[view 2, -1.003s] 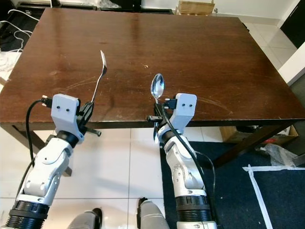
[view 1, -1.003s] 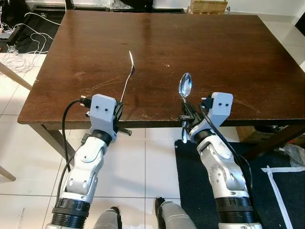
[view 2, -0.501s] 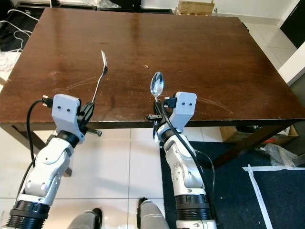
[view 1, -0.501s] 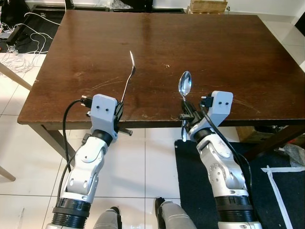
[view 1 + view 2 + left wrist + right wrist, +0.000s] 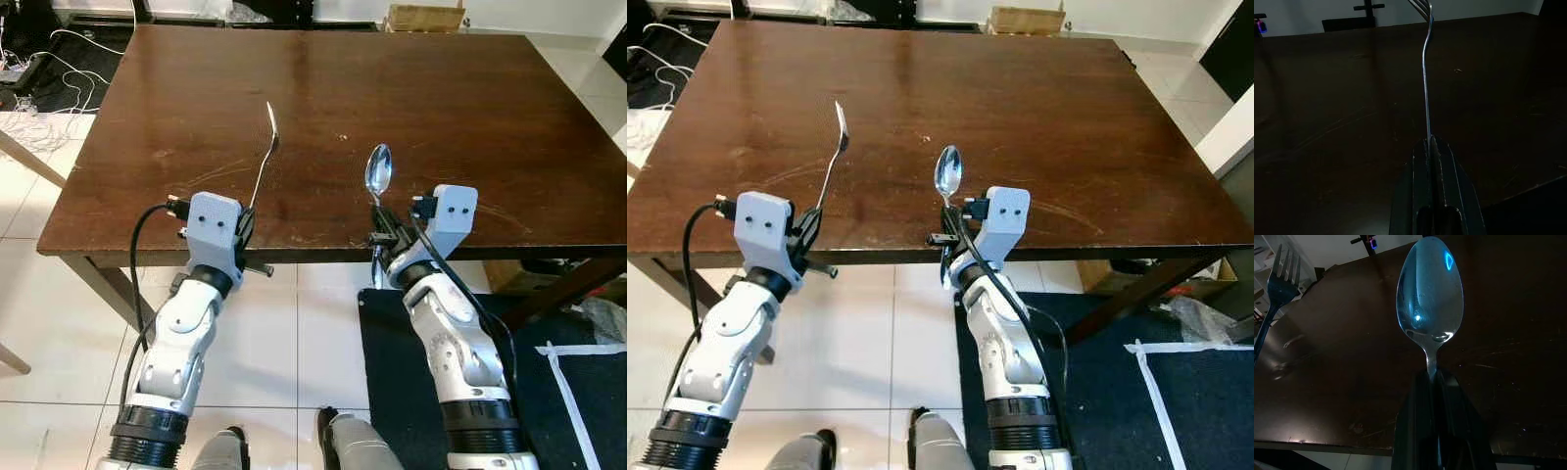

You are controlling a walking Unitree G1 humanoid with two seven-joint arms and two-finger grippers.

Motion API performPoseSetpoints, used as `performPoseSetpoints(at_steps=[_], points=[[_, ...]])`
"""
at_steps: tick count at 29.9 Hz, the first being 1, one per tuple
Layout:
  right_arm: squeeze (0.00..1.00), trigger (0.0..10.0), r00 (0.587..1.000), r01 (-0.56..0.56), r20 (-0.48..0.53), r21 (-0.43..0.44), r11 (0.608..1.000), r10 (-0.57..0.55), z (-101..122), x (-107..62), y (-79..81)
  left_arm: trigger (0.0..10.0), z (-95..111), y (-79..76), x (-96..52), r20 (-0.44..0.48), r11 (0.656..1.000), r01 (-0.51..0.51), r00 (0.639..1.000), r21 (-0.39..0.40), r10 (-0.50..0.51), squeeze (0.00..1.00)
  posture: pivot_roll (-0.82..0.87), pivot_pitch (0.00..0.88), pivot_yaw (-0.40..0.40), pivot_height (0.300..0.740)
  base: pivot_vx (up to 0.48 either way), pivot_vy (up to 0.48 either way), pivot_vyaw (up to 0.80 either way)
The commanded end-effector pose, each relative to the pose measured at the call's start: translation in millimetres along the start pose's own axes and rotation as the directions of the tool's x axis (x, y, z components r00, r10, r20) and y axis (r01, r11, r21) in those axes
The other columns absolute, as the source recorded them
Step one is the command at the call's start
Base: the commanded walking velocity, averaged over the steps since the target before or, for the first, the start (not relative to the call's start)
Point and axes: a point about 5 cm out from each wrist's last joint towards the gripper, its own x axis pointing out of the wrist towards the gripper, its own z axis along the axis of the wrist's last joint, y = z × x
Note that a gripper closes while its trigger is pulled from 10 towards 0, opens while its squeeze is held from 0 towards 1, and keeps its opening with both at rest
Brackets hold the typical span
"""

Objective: Setting the table

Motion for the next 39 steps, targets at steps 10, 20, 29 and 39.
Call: performPoseSetpoints(at_steps=[10,20,29,39], points=[[0.0,10.0,1.0,0.008,-0.011,-0.005,1.0,-0.008,-3.8,-0.7,-1.5,10.0,-3.5,0.1,-0.9,-0.016,1.0,-0.006,1.0,0.008,0.006,0.0,0.0,0.084,-0.012,0.74,0.0,0.0,0.0],[0.0,10.0,1.0,0.01,-0.016,-0.009,1.0,-0.01,-4.2,-1.0,-3.2,10.0,-4.4,1.4,-0.7,-0.019,1.0,-0.008,1.0,0.008,0.008,0.0,-0.01,0.087,-0.013,0.74,0.0,0.0,0.0],[0.0,10.0,1.0,0.008,-0.017,-0.01,1.0,-0.009,-3.9,-0.3,-3.0,10.0,-4.5,1.7,-0.8,-0.019,1.0,-0.013,1.0,0.007,0.013,0.0,-0.01,0.087,-0.015,0.74,0.0,0.0,0.0],[0.0,10.0,1.0,0.011,-0.017,-0.014,1.0,-0.011,-3.9,-1.3,-4.1,10.0,-4.0,1.1,-0.5,-0.016,1.0,-0.013,1.0,0.007,0.013,0.0,-0.01,0.087,-0.015,0.74,0.0,0.0,0.0]])
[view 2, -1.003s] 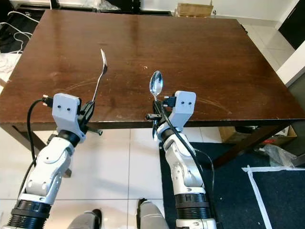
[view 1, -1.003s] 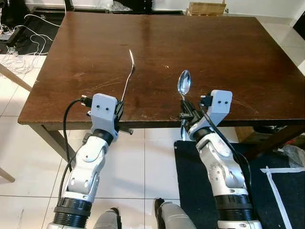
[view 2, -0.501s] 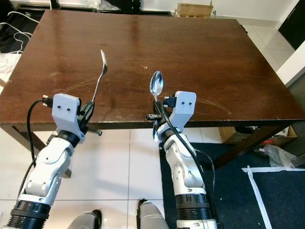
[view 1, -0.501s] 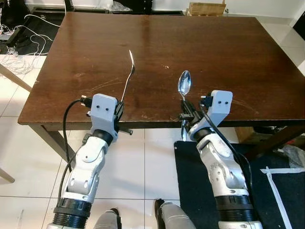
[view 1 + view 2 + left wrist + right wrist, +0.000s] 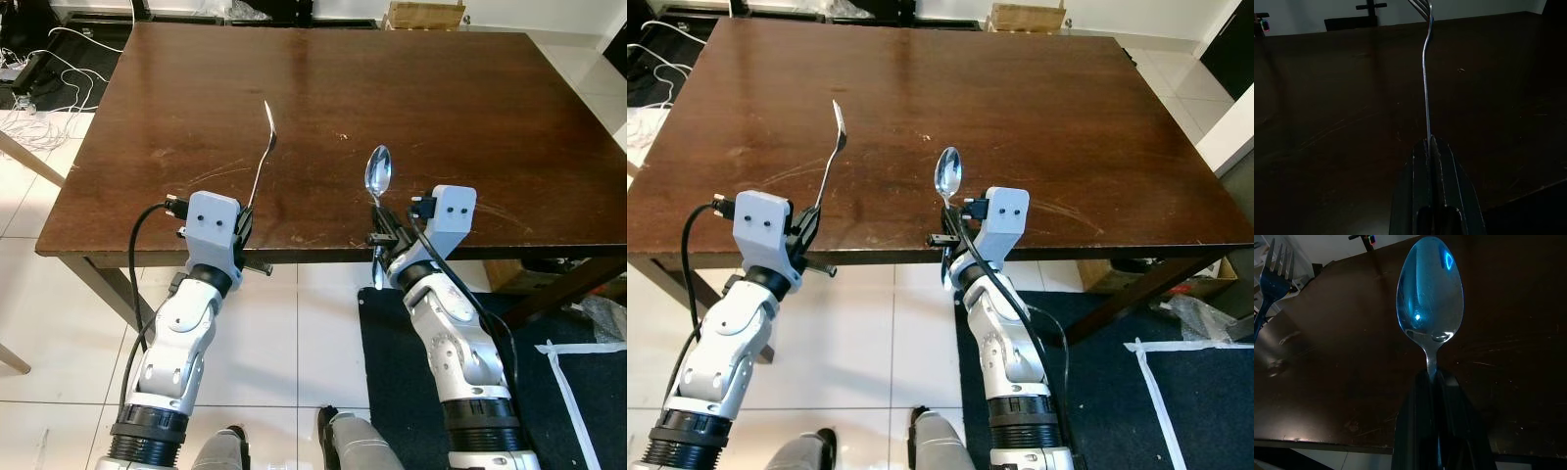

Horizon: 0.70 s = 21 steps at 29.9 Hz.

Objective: Setting the table

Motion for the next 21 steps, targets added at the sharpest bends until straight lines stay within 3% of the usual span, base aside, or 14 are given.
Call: performPoseSetpoints(at_steps=[1,12,15,16,17,21], points=[[0.0,10.0,1.0,0.005,-0.007,-0.008,1.0,-0.005,-2,-1.2,-1.3,10.0,-4,-0.4,-0.3,-0.015,1.0,-0.004,1.0,0.005,0.004,0.0,-0.01,0.087,-0.015,0.74,0.0,0.0,0.0],[0.0,10.0,0.999,-0.026,-0.043,-0.022,0.999,0.025,-8,-4.7,-4.7,10.0,-6,3.7,-2.8,-0.025,1.0,0.013,1.0,0.017,-0.012,0.0,-0.01,0.086,-0.014,0.74,0.0,0.0,0.0],[0.0,10.0,0.997,-0.07,-0.041,-0.001,0.998,0.07,-6,-6.0,-5.0,10.0,-3,8.4,-2.8,-0.011,0.999,0.007,1.0,-0.04,-0.007,0.0,-0.01,0.088,-0.013,0.74,0.0,0.0,0.0],[0.0,10.0,0.993,-0.11,-0.043,0.011,0.994,0.111,-5,-7.4,-4.0,10.0,0,8.2,-3.2,0.002,0.994,0.037,0.999,-0.1,-0.037,0.0,-0.01,0.088,-0.013,0.74,0.0,0.0,0.0],[0.0,10.0,0.979,-0.194,-0.053,0.025,0.981,0.195,-4,-11.0,-2.1,10.0,7,4.9,-5.8,0.052,0.976,0.14,0.99,-0.167,-0.133,0.0,-0.01,0.088,-0.013,0.74,0.0,0.0,0.0],[0.0,10.0,0.944,-0.32,-0.071,0.056,0.946,0.324,-3,-18.3,1.5,10.0,14,-1.0,-15.9,0.099,0.941,0.311,0.949,-0.131,-0.3,0.0,-0.01,0.09,-0.013,0.74,0.0,0.0,0.0]])
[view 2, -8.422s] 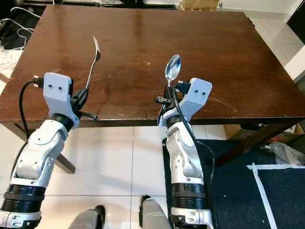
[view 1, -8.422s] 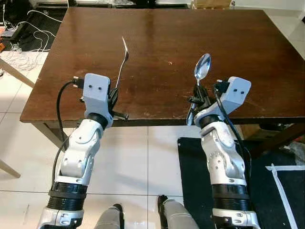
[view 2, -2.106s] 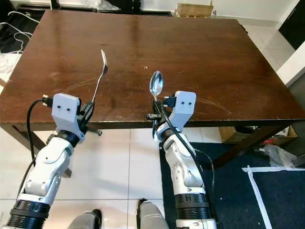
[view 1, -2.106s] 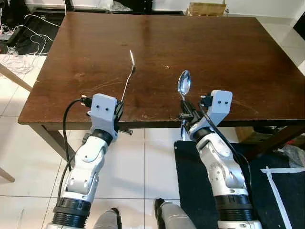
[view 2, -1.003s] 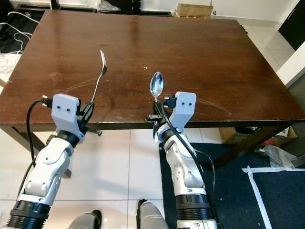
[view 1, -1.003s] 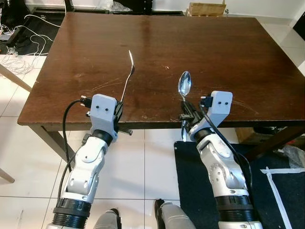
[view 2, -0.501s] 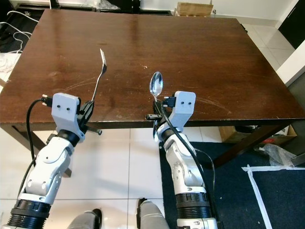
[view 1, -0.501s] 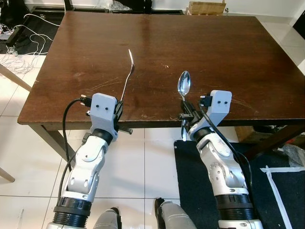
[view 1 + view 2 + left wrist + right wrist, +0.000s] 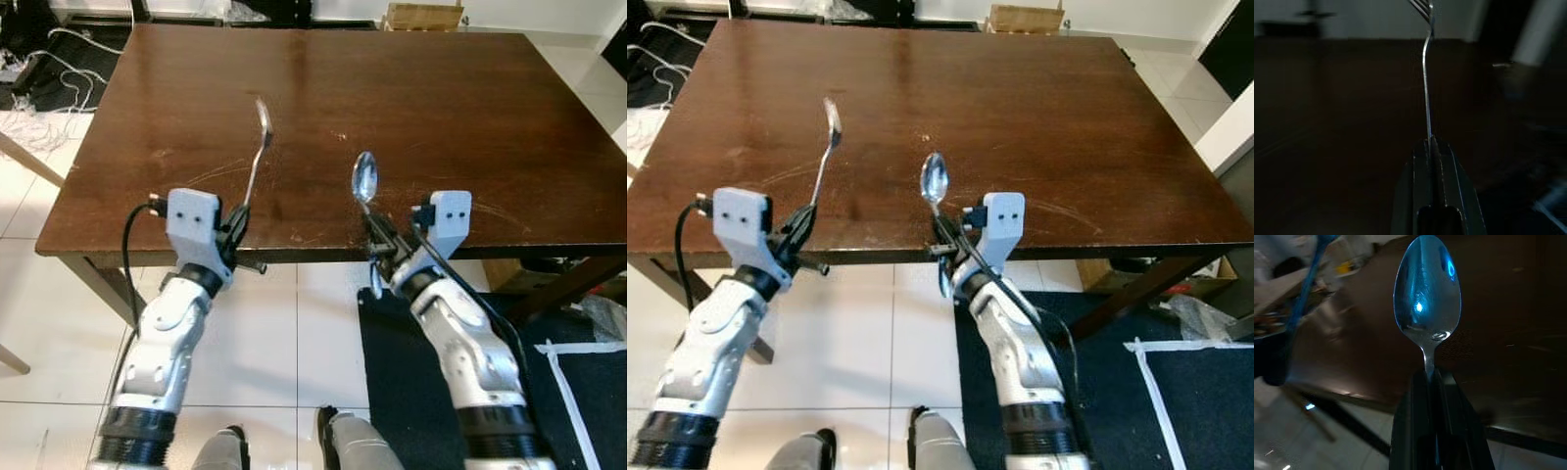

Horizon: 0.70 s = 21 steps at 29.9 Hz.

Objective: Setting the table

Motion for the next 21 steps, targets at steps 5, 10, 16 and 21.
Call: performPoseSetpoints(at_steps=[5,10,16,21], points=[[0.0,10.0,0.982,-0.185,-0.026,0.027,0.982,0.186,1,-12.6,10.4,10.0,4,-4.2,-13.0,0.002,0.99,0.139,0.99,-0.013,-0.139,0.0,-0.01,0.094,-0.011,0.74,0.0,0.0,0.0],[0.0,10.0,0.959,-0.28,-0.029,0.061,0.958,0.282,4,-24.2,12.8,10.0,9,-1.5,-24.0,0.0,0.98,0.201,0.98,-0.014,-0.201,0.0,-0.01,0.094,-0.012,0.74,0.0,0.0,0.0],[0.0,10.0,0.884,-0.426,-0.173,0.078,0.901,0.433,-6,-51.9,10.6,10.0,4,0.4,-51.0,-0.142,0.943,0.329,0.933,-0.04,-0.331,0.0,0.0,0.097,-0.02,0.74,0.0,0.0,0.0],[0.0,10.0,0.833,-0.456,-0.31,0.083,0.886,0.458,-19,-68.6,3.4,10.0,-4,-5.5,-71.2,-0.258,0.9,0.425,0.862,-0.099,-0.436,0.0,0.0,0.096,-0.023,0.74,0.0,0.0,0.0]])
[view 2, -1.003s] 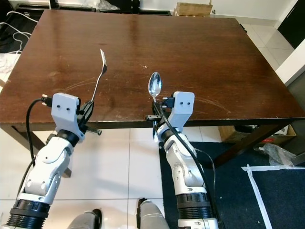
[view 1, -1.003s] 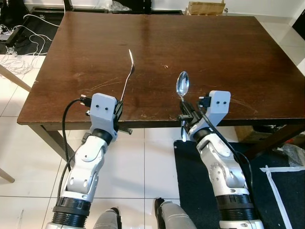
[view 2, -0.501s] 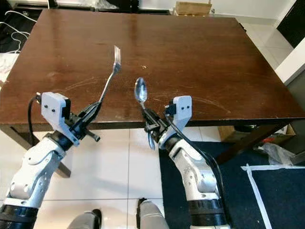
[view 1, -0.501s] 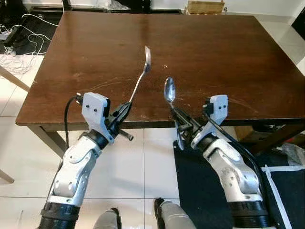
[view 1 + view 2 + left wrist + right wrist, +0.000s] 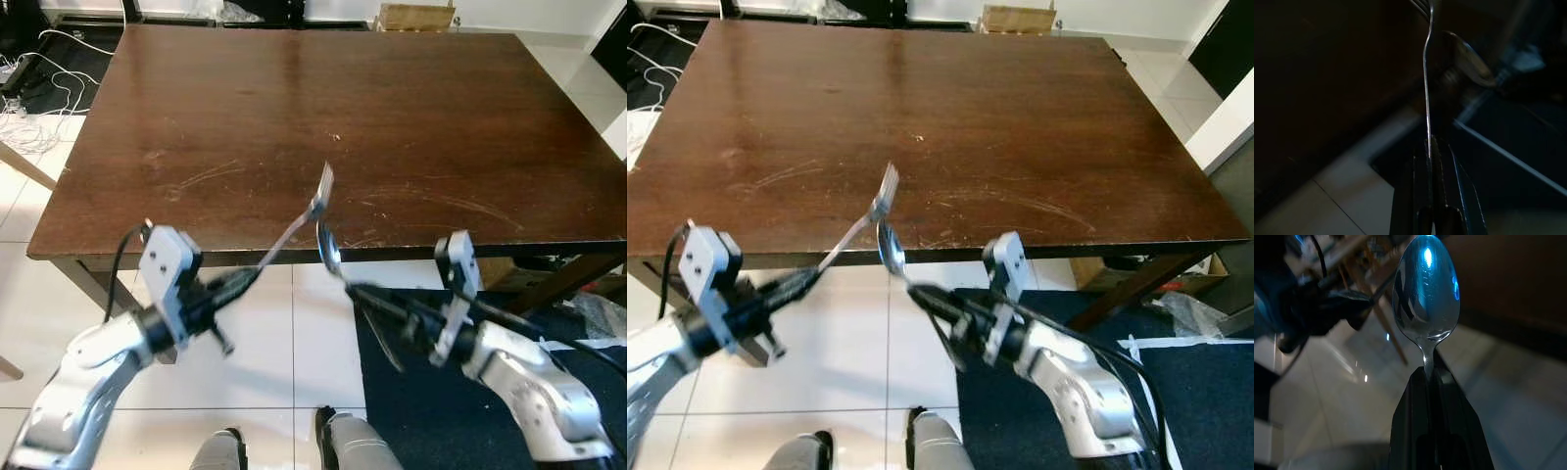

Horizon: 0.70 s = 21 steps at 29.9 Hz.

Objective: Setting the table

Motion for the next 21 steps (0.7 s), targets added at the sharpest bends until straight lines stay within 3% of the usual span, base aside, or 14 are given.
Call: performPoseSetpoints(at_steps=[1,4,5,6,12,14,16,21], points=[[0.0,10.0,0.998,-0.023,-0.05,-0.007,1.0,0.023,-7,-1.5,1.9,10.0,-1,-8.1,-0.1,-0.021,0.998,0.06,0.998,-0.011,-0.06,0.0,0.0,0.096,-0.023,0.74,0.0,0.0,0.0],[0.0,10.0,0.993,-0.033,-0.116,-0.008,0.999,0.032,-15,-5.8,1.7,10.0,-8,-12.7,-7.1,-0.089,0.995,0.094,0.991,-0.021,-0.096,0.0,-0.01,0.093,-0.022,0.74,0.0,0.0,0.0],[0.0,10.0,0.985,-0.033,-0.171,-0.006,0.999,0.031,-23,-10.0,0.4,10.0,-20,-16.5,-15.5,-0.192,0.993,0.117,0.974,-0.029,-0.12,0.0,-0.01,0.091,-0.026,0.74,0.0,0.0,0.0],[0.0,10.0,0.982,-0.03,-0.185,-0.006,1.0,0.029,-25,-11.1,-0.2,10.0,-24,-17.4,-18.1,-0.224,0.992,0.122,0.966,-0.03,-0.126,0.0,-0.01,0.091,-0.026,0.74,0.0,0.0,0.0],[0.0,10.0,0.951,-0.013,-0.309,-0.02,1.0,0.006,-42,-18.5,-5.2,10.0,-42,-14.3,-27.3,-0.37,0.995,0.101,0.925,0.02,-0.086,0.0,-0.01,0.088,-0.031,0.74,0.0,0.0,0.0],[0.0,10.0,0.926,-0.009,-0.377,-0.03,1.0,-0.003,-51,-23.6,-6.9,10.0,-54,-11.3,-33.2,-0.465,0.994,0.089,0.884,0.066,-0.048,0.0,-0.01,0.087,-0.032,0.74,0.0,0.0,0.0],[0.0,10.0,0.913,-0.007,-0.408,-0.034,0.999,-0.008,-56,-26.2,-7.5,10.0,-58,-10.3,-35.1,-0.488,0.993,0.084,0.872,0.087,-0.032,0.0,-0.01,0.084,-0.033,0.74,0.0,0.0,0.0],[0.0,10.0,0.856,-0.015,-0.517,-0.041,0.999,-0.009,-74,-36.6,-8.5,10.0,-83,3.9,-40.2,-0.597,0.981,-0.06,0.786,0.187,0.161,0.0,-0.01,0.08,-0.033,0.74,0.0,0.0,0.0]])
